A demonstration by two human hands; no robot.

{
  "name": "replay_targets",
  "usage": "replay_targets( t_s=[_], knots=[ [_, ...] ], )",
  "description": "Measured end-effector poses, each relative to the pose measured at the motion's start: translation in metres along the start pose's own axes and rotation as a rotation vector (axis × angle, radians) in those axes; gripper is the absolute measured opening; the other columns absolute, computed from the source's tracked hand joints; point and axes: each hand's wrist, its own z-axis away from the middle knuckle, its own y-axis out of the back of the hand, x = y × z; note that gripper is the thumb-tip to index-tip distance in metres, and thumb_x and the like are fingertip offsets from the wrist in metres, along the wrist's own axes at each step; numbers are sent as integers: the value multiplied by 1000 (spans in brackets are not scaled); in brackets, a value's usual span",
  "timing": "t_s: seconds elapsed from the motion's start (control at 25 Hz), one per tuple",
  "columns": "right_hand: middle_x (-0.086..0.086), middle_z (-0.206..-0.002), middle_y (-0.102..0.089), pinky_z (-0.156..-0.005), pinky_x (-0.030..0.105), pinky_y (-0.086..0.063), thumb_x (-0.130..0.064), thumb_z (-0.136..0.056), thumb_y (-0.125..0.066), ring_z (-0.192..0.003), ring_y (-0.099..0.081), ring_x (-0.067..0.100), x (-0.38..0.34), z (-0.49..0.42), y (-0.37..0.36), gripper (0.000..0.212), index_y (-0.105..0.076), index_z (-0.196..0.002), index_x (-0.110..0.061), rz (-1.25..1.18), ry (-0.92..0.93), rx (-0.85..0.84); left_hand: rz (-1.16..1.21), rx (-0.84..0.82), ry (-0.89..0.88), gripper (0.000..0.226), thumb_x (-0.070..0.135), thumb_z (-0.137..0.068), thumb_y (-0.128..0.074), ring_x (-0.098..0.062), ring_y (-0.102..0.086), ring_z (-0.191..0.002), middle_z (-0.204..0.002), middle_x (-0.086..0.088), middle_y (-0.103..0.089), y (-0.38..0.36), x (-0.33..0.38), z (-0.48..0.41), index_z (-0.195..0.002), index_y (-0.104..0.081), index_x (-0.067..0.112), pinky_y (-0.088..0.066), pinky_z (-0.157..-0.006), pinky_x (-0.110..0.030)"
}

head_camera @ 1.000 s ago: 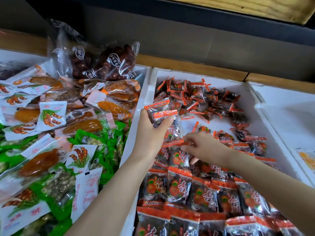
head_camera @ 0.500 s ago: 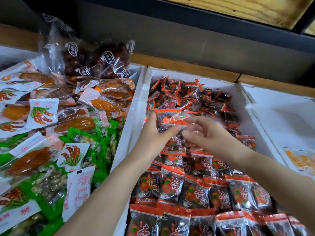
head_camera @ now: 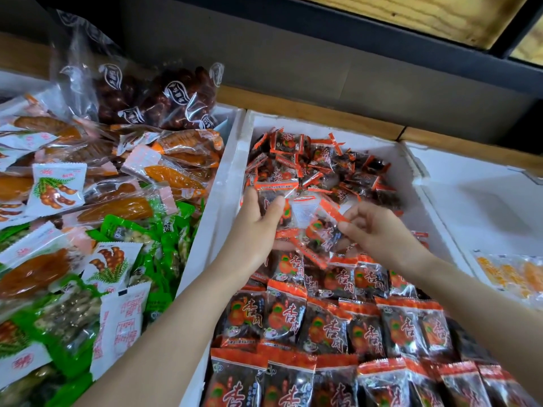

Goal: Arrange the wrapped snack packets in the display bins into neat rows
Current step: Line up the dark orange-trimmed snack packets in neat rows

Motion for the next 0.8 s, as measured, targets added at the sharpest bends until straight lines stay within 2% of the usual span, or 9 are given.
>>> replay_targets(
  t_s=[0.08,0.2,0.32,0.4,0.48,0.52,0.6,0.68,0.8],
  knots=[
    [8,-66,-63,-45,10,-42,-5,-92,-56,-42,-55,-3,12,-3,-8,18,-47,-79,-13,125,-4,-40,-41,46,-19,54,36,-99,-43,-22,-70,-93,-148,-5,-38,1,0,1,-144,-25,12,-57,-84,-38],
    [-3,-59,-58,-50,11,-35,-10,-89,-60,-46,-47,-4,25,-5,-11,20,-48,-76,-19,351,82,-98,-199,100,-21,53,38,-99,-41,-22,-51,-124,-143,-6,-45,2,2,3,-142,-29,9,-45,-103,-38],
    [4,-74,-64,-62,17,-41,-11,-89,-61,-70,-58,13,28,-3,-14,19,-49,-78,-22,418,123,-146,-74,-12,50,38,36,-99,-44,-20,-64,-103,-126,-8,-51,-1,0,2,-128,-39,13,-57,-85,-40],
    [1,-82,-64,-68,22,-44,-10,-89,-60,-79,-59,19,27,-3,-16,17,-52,-83,-23,473,170,-116,-115,-97,97,40,42,-96,-46,-23,-59,-109,-126,-12,-49,-4,-4,2,-124,-41,14,-55,-87,-46],
    [-10,-93,-60,-76,22,-44,-13,-91,-59,-89,-56,11,26,2,-17,14,-57,-100,-23,504,225,-79,-192,-153,124,52,48,-94,-46,-22,-51,-119,-133,-9,-44,-6,-8,3,-131,-37,12,-50,-94,-47],
    [-14,-101,-57,-79,18,-41,-19,-91,-60,-95,-53,6,25,6,-17,22,-56,-111,-26,505,260,-84,-236,-157,120,52,48,-95,-44,-16,-52,-112,-126,-7,-47,-7,-8,3,-130,-36,10,-51,-92,-40],
    [-21,-119,-49,-86,5,-33,-37,-87,-62,-108,-48,0,23,16,-19,44,-46,-129,-36,502,302,-166,-342,-130,93,41,44,-99,-39,-1,-45,-79,-100,0,-48,-7,-5,4,-121,-36,10,-44,-72,-18],
    [-22,-136,-40,-97,5,-23,-47,-82,-64,-125,-38,0,25,21,-24,62,-38,-137,-39,566,307,-248,-371,-97,108,26,42,-100,-36,1,-33,-65,-85,6,-39,-6,1,6,-108,-34,18,-30,-58,-16],
    [-19,-143,-37,-103,13,-22,-43,-79,-69,-131,-31,0,28,21,-28,59,-45,-133,-36,583,260,-257,-366,-59,110,26,42,-99,-38,-5,-39,-69,-82,3,-39,-7,3,9,-94,-38,17,-32,-61,-21]
  ],
)
